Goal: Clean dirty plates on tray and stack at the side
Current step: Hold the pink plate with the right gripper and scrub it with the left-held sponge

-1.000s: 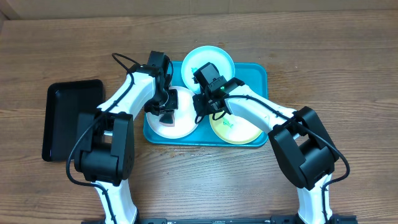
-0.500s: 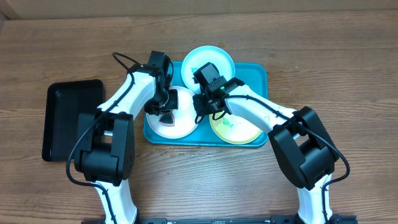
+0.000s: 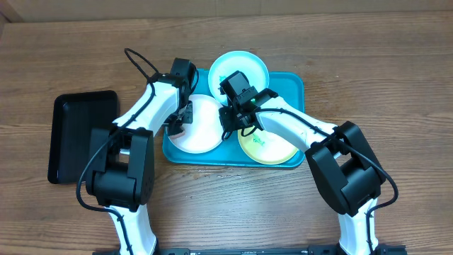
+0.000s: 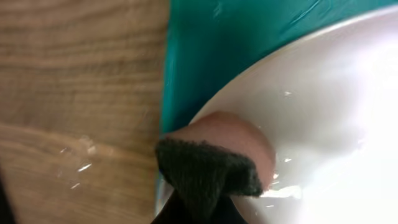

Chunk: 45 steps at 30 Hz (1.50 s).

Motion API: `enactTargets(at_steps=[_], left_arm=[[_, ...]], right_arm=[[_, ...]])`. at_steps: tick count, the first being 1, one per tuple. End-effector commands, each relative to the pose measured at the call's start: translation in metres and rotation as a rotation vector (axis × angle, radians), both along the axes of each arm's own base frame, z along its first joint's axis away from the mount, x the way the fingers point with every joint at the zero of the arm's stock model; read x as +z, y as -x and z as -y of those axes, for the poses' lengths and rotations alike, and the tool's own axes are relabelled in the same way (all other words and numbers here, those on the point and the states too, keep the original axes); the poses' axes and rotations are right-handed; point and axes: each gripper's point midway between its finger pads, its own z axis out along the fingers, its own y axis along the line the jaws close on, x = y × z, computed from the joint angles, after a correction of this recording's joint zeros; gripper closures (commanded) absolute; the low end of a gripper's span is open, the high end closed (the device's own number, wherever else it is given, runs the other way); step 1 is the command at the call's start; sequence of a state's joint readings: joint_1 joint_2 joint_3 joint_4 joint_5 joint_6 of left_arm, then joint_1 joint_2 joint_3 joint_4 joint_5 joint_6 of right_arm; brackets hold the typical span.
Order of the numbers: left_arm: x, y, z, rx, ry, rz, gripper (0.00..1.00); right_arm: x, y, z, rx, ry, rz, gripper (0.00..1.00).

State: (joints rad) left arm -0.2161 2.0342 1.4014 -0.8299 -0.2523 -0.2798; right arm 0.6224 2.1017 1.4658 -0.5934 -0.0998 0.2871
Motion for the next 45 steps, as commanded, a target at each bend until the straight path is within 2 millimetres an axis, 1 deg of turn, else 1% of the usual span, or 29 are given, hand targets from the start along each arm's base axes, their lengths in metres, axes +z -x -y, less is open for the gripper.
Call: enactTargets(at_steps=[1,2,5,7,11,14,16,18,20,23,24,27,29,30,32,35,39,41,42,44,45], left_arm=[[-0.01,-0.004,0.036,0.0,0.219,-0.016,0.95],[-0.01,-0.004,0.05,-0.012,0.3,-0.019,0.96],[-0.005,-0.005,0.081,-0.044,0.466,-0.027,0.96],[-0.002,-0.003,0.096,-0.067,0.53,-0.035,0.96],[-0.002,0.005,0.108,-0.091,0.548,-0.059,0.96],[-0.001,0.015,0.118,-0.153,0.563,-0.094,0.96],[-0.002,0.024,0.119,-0.207,0.554,-0.123,0.96],[-0.004,0.029,0.114,-0.21,0.527,-0.147,0.96],[-0.007,0.034,0.103,-0.195,0.464,-0.166,0.96],[-0.012,0.037,0.077,-0.16,0.32,-0.178,0.96],[-0.013,0.036,0.065,-0.139,0.255,-0.174,0.96],[-0.011,0.029,0.033,-0.09,0.067,-0.133,0.96],[-0.005,0.018,0.009,-0.032,-0.068,-0.072,0.96],[-0.003,0.014,0.004,-0.008,-0.103,-0.044,0.96],[-0.001,0.005,0.003,0.02,-0.108,0.005,0.96],[-0.003,-0.008,0.018,0.033,-0.021,0.055,0.96],[-0.005,-0.024,0.06,0.002,0.212,0.096,0.96],[-0.003,-0.027,0.082,-0.023,0.334,0.1,0.95],[-0.002,-0.028,0.09,-0.032,0.377,0.098,0.96],[0.0,-0.026,0.102,-0.038,0.445,0.087,0.96],[0.0,-0.025,0.104,-0.03,0.462,0.081,0.96]], right_arm=[[-0.005,-0.002,0.008,-0.013,0.023,0.002,0.86],[-0.005,-0.001,0.008,-0.013,0.023,0.002,0.86],[-0.008,0.0,0.008,-0.013,0.024,0.001,0.86],[-0.009,0.0,0.009,-0.013,0.024,0.002,0.86],[-0.009,-0.001,0.008,-0.013,0.021,0.005,0.86],[-0.009,-0.001,0.008,-0.013,0.02,0.006,0.86],[-0.009,-0.001,0.008,-0.013,0.021,0.006,0.86],[-0.009,-0.001,0.008,-0.013,0.021,0.006,0.86],[-0.009,-0.001,0.008,-0.013,0.021,0.005,0.86],[-0.009,-0.001,0.008,-0.013,0.021,0.005,0.86],[-0.009,-0.001,0.008,-0.013,0.021,0.005,0.86],[-0.009,-0.001,0.008,-0.013,0.021,0.005,0.86],[-0.009,-0.001,0.008,-0.013,0.021,0.006,0.86],[-0.009,-0.001,0.008,-0.013,0.021,0.005,0.86],[-0.009,-0.001,0.008,-0.013,0.021,0.006,0.86],[-0.009,-0.001,0.008,-0.013,0.021,0.005,0.86],[-0.01,0.0,0.009,-0.013,0.022,0.004,0.86],[-0.011,0.0,0.009,-0.013,0.022,0.004,0.86],[-0.011,0.001,0.009,-0.013,0.022,0.004,0.86],[-0.011,0.0,0.009,-0.013,0.022,0.004,0.86],[-0.011,0.0,0.009,-0.013,0.022,0.004,0.86]])
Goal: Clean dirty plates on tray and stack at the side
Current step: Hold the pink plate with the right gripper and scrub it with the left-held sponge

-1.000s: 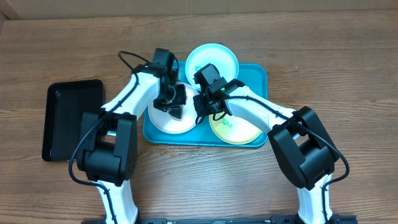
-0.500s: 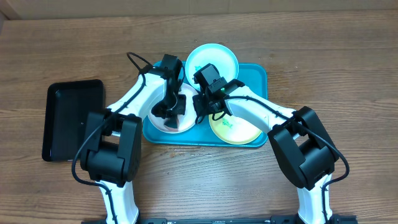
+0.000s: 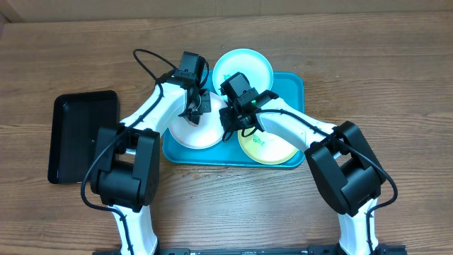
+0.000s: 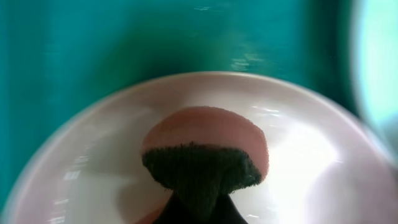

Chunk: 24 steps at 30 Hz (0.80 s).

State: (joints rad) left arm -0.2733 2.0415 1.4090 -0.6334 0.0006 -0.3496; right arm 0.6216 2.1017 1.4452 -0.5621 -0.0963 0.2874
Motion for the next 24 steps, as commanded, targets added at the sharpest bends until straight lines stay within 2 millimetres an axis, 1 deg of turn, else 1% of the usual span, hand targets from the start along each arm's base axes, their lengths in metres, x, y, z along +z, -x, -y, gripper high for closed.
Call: enactTargets(at_steps=[1,4,8,14,15,18,20,24], left_arm=[[-0.004,0.01,0.029,-0.004,0.174,-0.067,0.96],[-0.003,0.019,0.038,-0.014,0.223,-0.107,0.96],[-0.005,0.028,0.038,-0.013,0.223,-0.149,0.96],[-0.006,0.03,0.034,-0.02,0.198,-0.15,0.96],[-0.008,0.029,0.027,-0.019,0.157,-0.144,0.96],[-0.013,0.029,-0.015,0.039,-0.074,-0.129,0.96],[-0.012,0.033,-0.043,0.069,-0.226,-0.128,0.96],[-0.005,0.042,-0.076,0.096,-0.415,-0.145,0.96]], right_arm=[[-0.007,0.001,0.008,-0.011,0.025,-0.006,0.86],[-0.007,0.0,0.008,-0.011,0.022,-0.001,0.86],[-0.007,-0.001,0.007,-0.011,0.02,0.002,0.86],[-0.007,0.0,0.007,-0.011,0.02,0.001,0.86],[-0.007,0.0,0.007,-0.011,0.021,0.0,0.86],[-0.007,0.0,0.008,-0.011,0.023,-0.003,0.86],[-0.007,0.001,0.008,-0.01,0.024,-0.004,0.86],[-0.007,0.001,0.008,-0.01,0.025,-0.005,0.86]])
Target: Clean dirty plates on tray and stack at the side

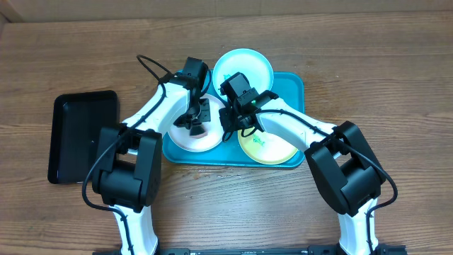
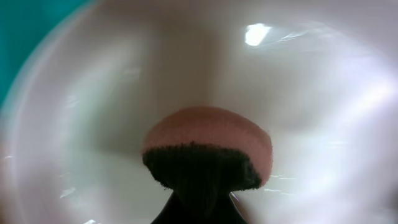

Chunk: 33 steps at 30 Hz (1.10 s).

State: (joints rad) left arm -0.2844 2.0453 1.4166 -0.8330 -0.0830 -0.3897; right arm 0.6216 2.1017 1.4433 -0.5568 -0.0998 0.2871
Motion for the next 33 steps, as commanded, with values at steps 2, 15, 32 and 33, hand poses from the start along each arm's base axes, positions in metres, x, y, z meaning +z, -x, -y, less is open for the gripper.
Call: enactTargets(at_steps=[2,15,32,33], left_arm=[[0.009,0.004,-0.067,0.026,-0.37,0.011,0.96],[0.051,-0.001,-0.079,0.149,-0.404,0.052,0.96],[0.131,0.005,-0.151,0.527,0.102,0.083,0.96],[0.13,0.009,-0.158,0.537,0.107,0.07,0.96]], right_arm=[[-0.008,0.002,0.009,-0.011,0.031,-0.008,0.87],[0.001,-0.001,0.011,0.006,0.058,0.012,0.96],[0.138,-0.027,-0.004,0.08,0.545,0.49,0.96],[0.147,-0.027,-0.004,0.076,0.584,0.529,0.96]])
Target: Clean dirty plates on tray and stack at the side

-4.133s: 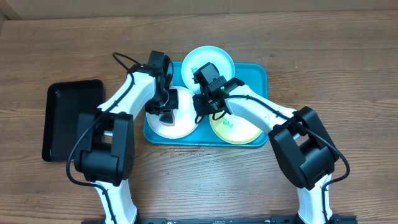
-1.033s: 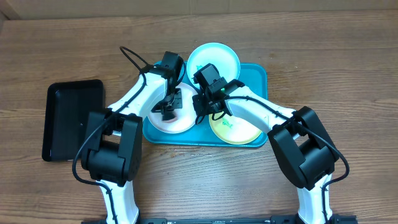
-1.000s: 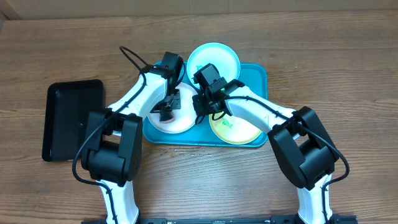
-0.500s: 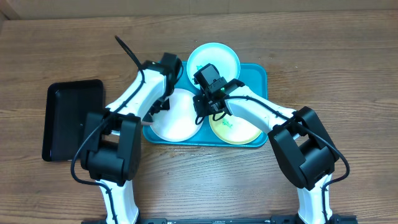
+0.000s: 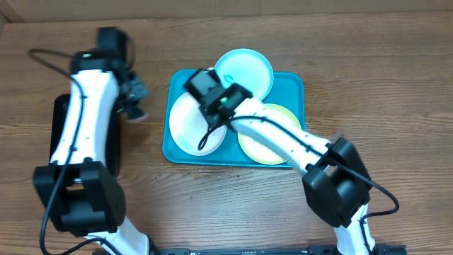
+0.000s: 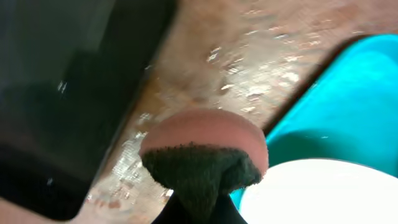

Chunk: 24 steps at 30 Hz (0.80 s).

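Observation:
My left gripper [image 5: 134,112] is shut on a pink sponge [image 6: 205,146] with a dark green scrub face. It hangs over bare wood between the black tray [image 6: 62,93] and the teal tray [image 5: 294,92]. On the teal tray lie a white plate [image 5: 185,124], a pale cyan plate [image 5: 248,67] leaning over the far rim, and a yellow-green plate [image 5: 272,145]. The right gripper [image 5: 211,131] reaches over the right part of the white plate; how its jaws stand is hidden by the wrist.
The black tray [image 5: 58,159] lies at the left of the table, partly under my left arm. The left wrist view shows the teal tray's corner [image 6: 339,93] and the white plate's rim [image 6: 323,193] to the right of the sponge.
The left gripper has left the white plate and now holds the sponge over the wood left of the teal tray. The right gripper has shifted left, further over the white plate.
The sponge was first pressed at the white plate's left rim, then at its far part, then in its middle, while the right gripper stayed at the plate's right edge. Now the sponge is off the tray and the right gripper is over the plate.

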Motion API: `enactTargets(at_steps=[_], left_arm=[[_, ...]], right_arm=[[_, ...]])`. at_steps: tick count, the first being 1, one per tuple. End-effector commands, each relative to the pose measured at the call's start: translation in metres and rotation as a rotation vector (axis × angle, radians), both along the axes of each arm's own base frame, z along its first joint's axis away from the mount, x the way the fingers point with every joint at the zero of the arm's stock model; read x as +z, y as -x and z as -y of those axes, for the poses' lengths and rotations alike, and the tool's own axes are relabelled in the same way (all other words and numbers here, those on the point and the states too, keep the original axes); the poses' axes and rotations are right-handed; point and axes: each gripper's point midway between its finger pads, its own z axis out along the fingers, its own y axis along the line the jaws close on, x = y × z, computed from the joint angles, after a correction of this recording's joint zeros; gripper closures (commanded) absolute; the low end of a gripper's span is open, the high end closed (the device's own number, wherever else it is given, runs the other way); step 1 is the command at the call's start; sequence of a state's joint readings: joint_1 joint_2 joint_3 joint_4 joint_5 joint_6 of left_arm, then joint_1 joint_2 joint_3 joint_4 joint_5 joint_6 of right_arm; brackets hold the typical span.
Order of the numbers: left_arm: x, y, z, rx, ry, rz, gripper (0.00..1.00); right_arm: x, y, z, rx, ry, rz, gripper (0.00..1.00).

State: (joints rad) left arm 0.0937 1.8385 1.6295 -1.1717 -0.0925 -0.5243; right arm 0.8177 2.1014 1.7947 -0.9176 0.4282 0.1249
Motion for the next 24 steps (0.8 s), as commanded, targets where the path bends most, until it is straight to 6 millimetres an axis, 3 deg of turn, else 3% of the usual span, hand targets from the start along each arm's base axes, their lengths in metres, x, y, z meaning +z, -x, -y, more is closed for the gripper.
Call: enactTargets(at_steps=[1,6,11,18,24], left_arm=[[0.003,0.01,-0.015,0.036,0.096,-0.011,0.96],[0.002,0.027,-0.05,0.101,0.102,-0.043,0.96],[0.002,0.035,-0.068,0.16,0.12,-0.044,0.96],[0.002,0.036,-0.073,0.171,0.118,-0.04,0.96],[0.002,0.036,-0.073,0.171,0.118,-0.04,0.96]], right_arm=[[0.06,-0.019,0.015,-0.039,0.17,0.256,0.96],[0.1,-0.016,0.014,-0.054,0.332,0.443,0.96],[0.136,-0.008,0.003,-0.046,0.447,0.591,0.96],[0.166,0.007,-0.021,0.079,0.656,0.676,0.96],[0.174,0.015,-0.034,0.097,0.66,0.709,0.96]])
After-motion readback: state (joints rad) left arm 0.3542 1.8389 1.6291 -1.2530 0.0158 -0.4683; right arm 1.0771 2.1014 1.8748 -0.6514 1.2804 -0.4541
